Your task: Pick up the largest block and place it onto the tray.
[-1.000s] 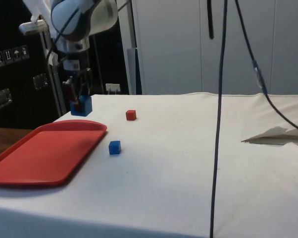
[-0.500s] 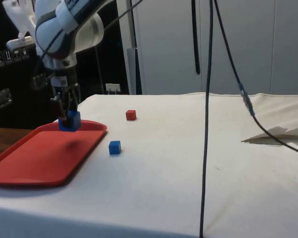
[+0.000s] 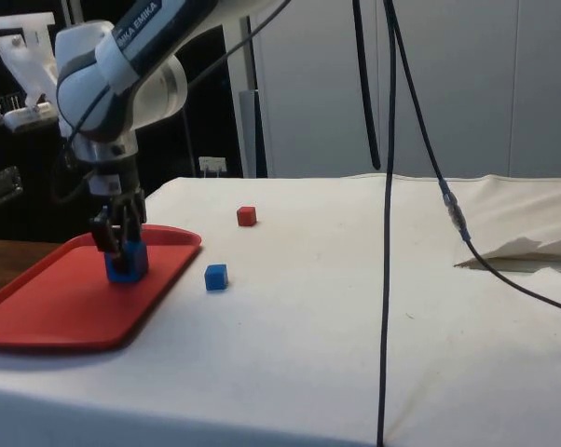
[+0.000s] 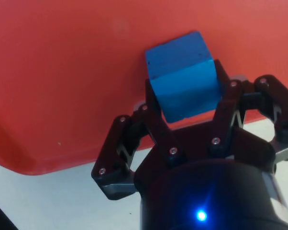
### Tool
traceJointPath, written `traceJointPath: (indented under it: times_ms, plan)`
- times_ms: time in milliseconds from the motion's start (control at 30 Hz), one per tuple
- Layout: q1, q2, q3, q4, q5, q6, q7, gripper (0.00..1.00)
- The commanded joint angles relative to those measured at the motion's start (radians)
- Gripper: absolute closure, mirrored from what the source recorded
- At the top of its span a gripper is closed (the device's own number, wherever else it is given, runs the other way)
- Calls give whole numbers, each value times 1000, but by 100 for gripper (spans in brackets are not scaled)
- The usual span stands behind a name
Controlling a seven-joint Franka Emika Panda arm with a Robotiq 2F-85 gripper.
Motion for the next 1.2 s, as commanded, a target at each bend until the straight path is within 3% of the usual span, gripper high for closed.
traceJointPath:
  times_ms: [0,33,67,233,300,333,567,933,1000,1167]
  plan:
    - [-6,8,10,8,9,4,-7,98]
    - [0,3,1,1,1,3,-1,98]
    - [-6,11,12,8,10,7,-7,98]
    - [3,6,7,2,7,9,-3,96]
    - [4,4,4,2,1,3,-1,72]
    - [4,3,8,0,5,9,-2,72]
    - [7,1,6,-2,4,9,0,1]
    - [11,-26,-5,0,-3,-17,2,0]
    - [7,-13,0,6,1,-8,0,0]
    - [13,-56,-12,3,-10,-48,3,0]
